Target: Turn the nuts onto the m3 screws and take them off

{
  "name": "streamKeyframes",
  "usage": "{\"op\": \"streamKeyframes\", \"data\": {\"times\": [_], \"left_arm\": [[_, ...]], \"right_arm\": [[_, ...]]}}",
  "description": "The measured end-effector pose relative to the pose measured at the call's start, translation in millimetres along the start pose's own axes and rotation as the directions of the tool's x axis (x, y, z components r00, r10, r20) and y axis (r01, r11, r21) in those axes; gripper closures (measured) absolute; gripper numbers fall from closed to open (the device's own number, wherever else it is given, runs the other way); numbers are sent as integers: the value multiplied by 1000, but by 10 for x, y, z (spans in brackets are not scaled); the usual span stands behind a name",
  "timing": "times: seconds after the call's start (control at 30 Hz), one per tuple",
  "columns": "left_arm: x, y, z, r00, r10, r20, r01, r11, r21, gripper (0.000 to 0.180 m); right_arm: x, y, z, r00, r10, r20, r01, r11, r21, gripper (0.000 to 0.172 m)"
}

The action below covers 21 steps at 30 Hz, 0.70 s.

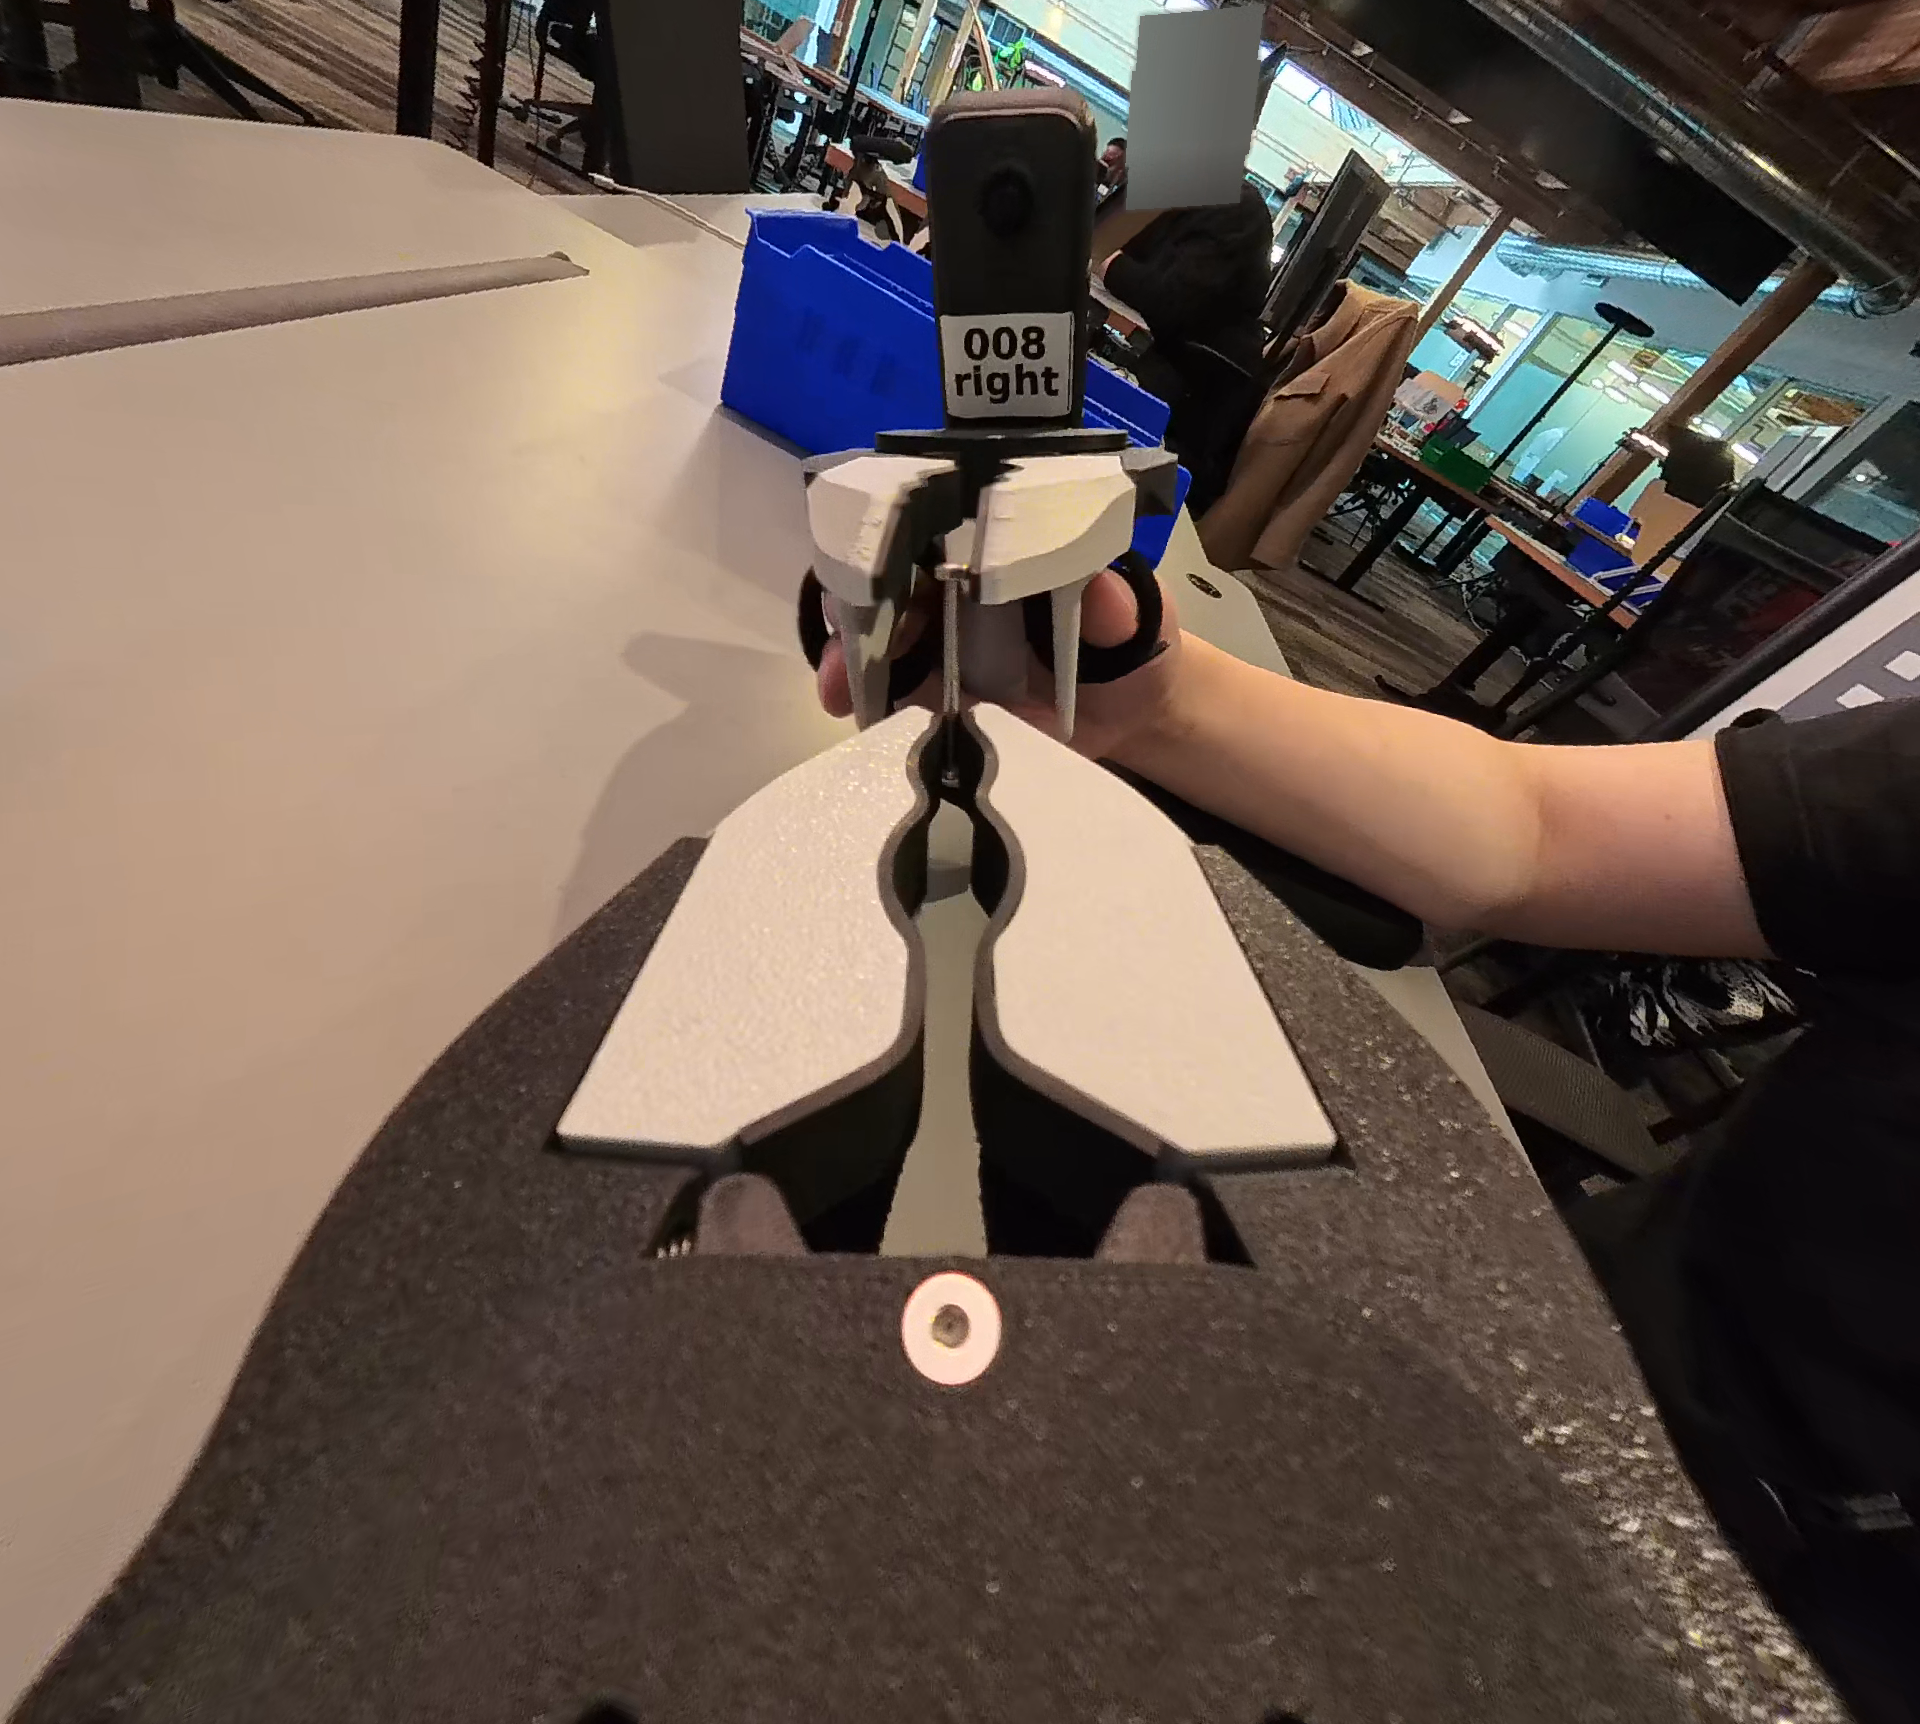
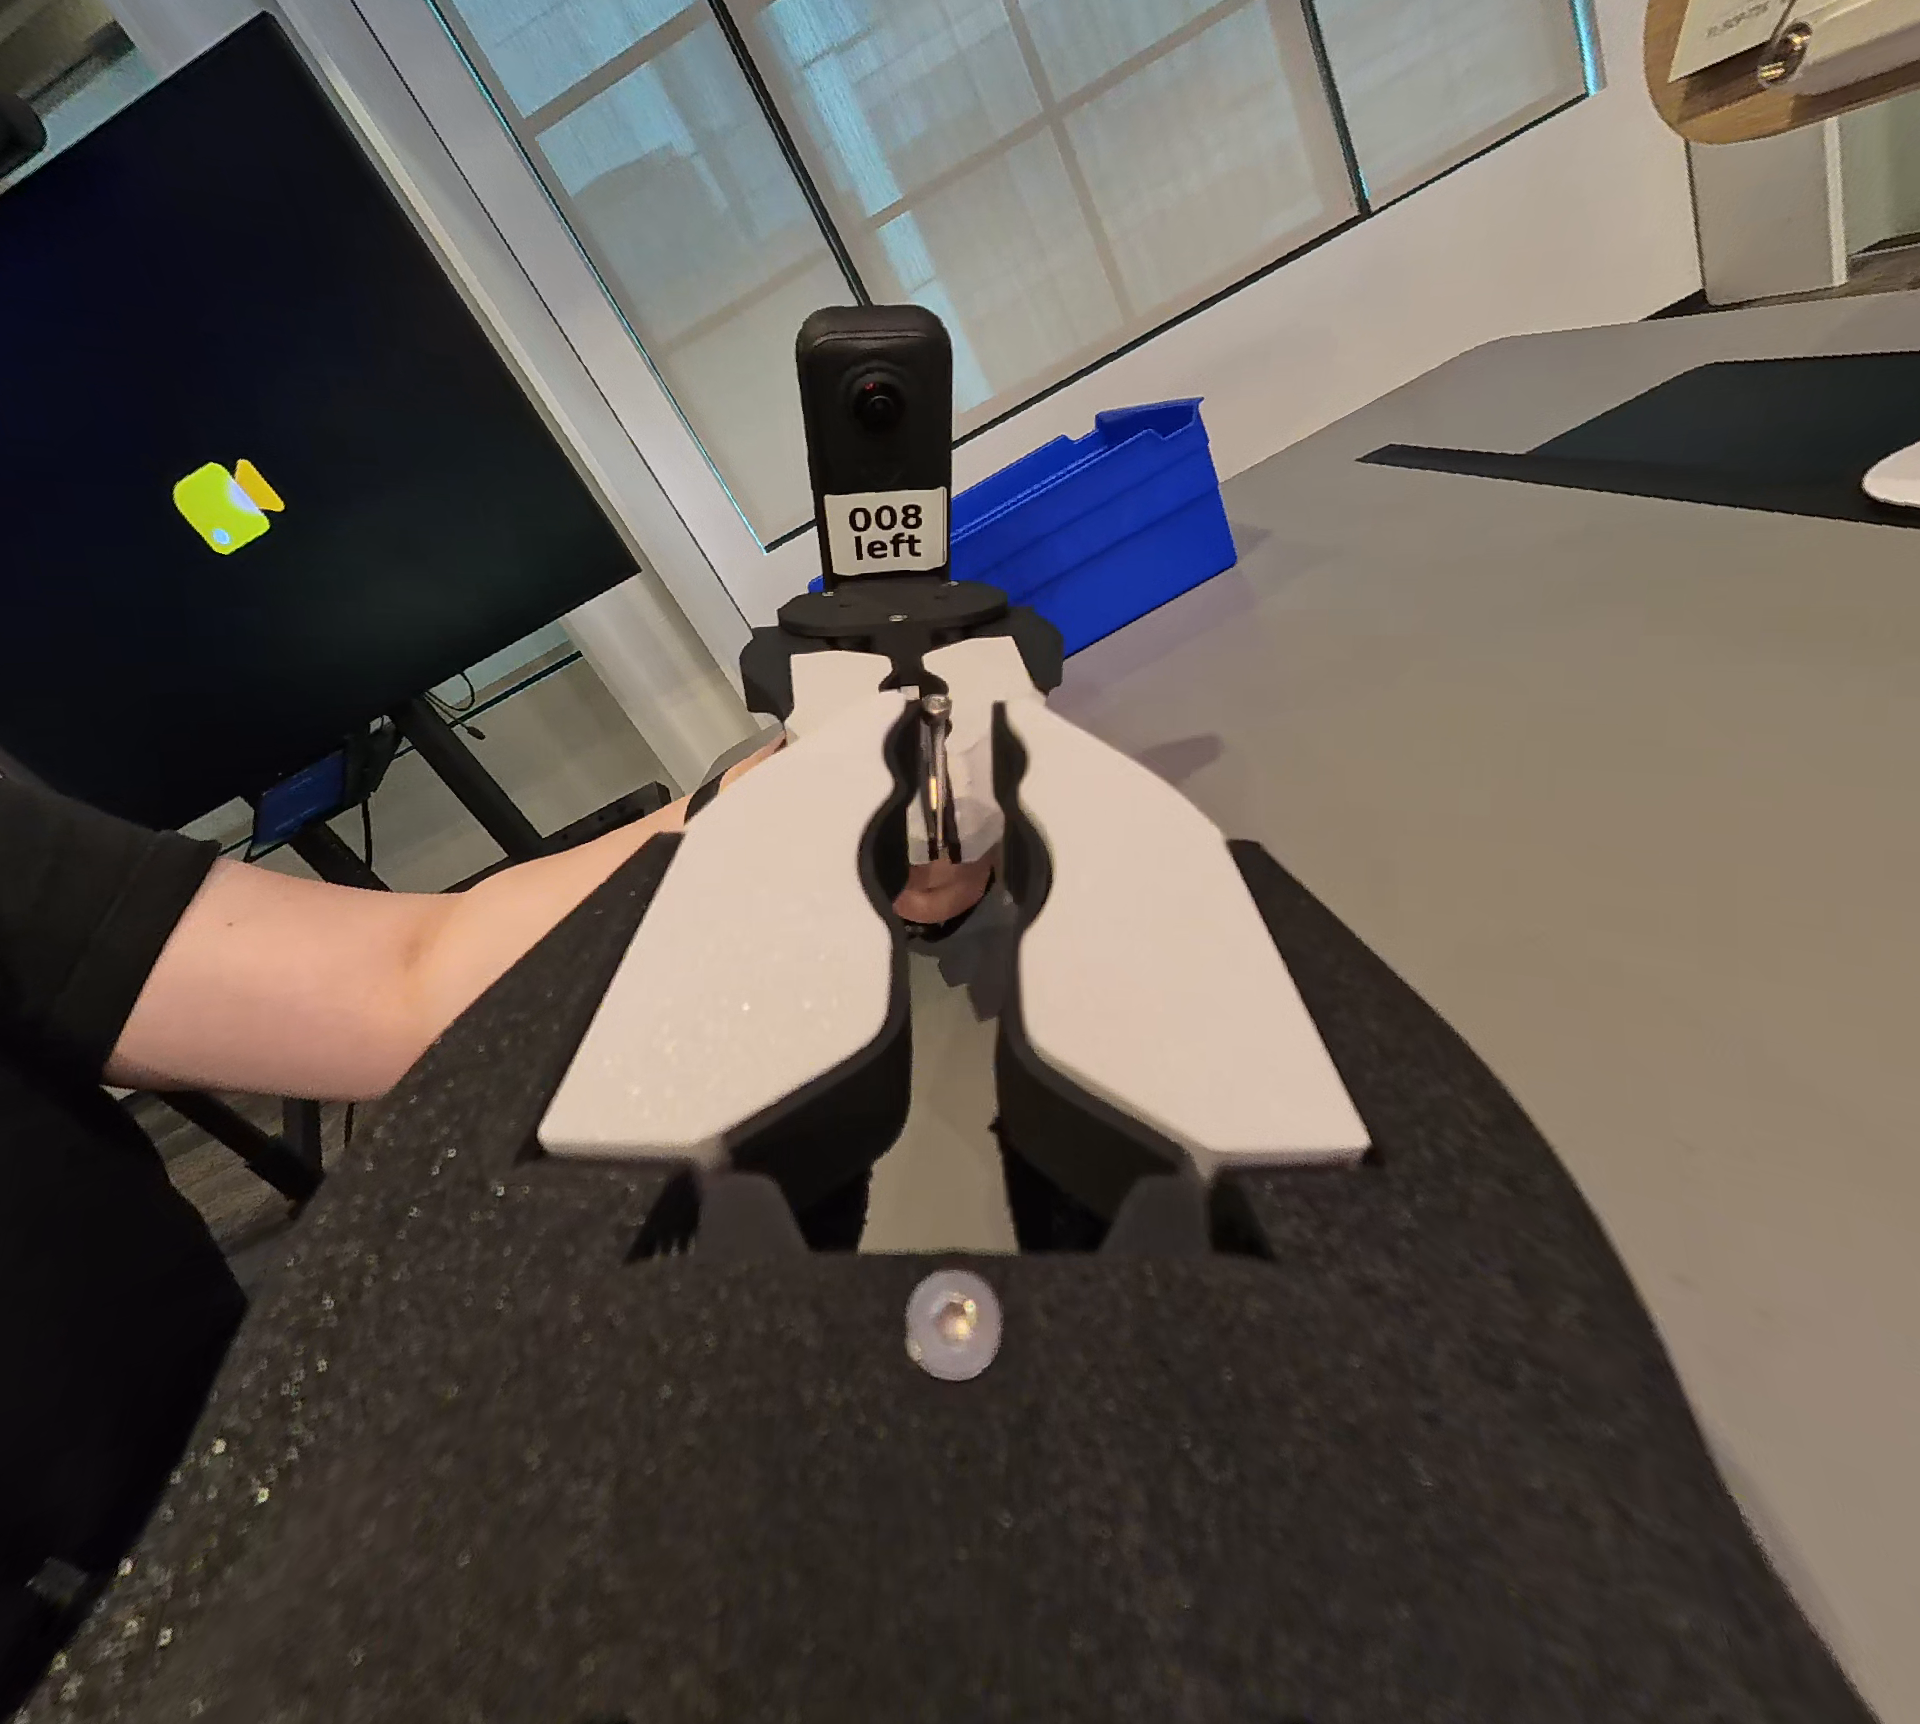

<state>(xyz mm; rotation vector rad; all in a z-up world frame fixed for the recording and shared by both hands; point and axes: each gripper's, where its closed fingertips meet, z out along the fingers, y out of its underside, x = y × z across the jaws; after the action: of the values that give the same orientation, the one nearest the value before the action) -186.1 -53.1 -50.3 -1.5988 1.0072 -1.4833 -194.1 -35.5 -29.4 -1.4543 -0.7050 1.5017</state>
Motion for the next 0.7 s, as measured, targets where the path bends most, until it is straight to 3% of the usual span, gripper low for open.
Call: {"op": "streamKeyframes", "data": {"times": [0.13,0.27,0.47,0.53,0.63,0.7], "left_arm": [[40,14,0,999,-16,-33,16,1000,-10,178],[239,6,-6,983,-68,-171,66,998,-19,179],[565,101,-39,909,-168,-382,134,984,-115,178],[569,115,-29,916,-145,-375,108,987,-118,178],[487,120,-12,941,-113,-319,82,991,-109,178],[397,97,1,957,-106,-269,86,992,-88,178]], "right_arm": [[-78,15,-11,999,-12,49,13,1000,-21,167],[-275,14,-48,984,-72,161,78,997,-29,167],[-564,112,-89,924,-248,292,269,963,-31,167],[-559,115,-92,925,-254,285,274,961,-34,166],[-445,-4,-70,954,-239,182,241,970,13,137],[-383,-77,-69,967,-222,128,219,975,38,136]]}}
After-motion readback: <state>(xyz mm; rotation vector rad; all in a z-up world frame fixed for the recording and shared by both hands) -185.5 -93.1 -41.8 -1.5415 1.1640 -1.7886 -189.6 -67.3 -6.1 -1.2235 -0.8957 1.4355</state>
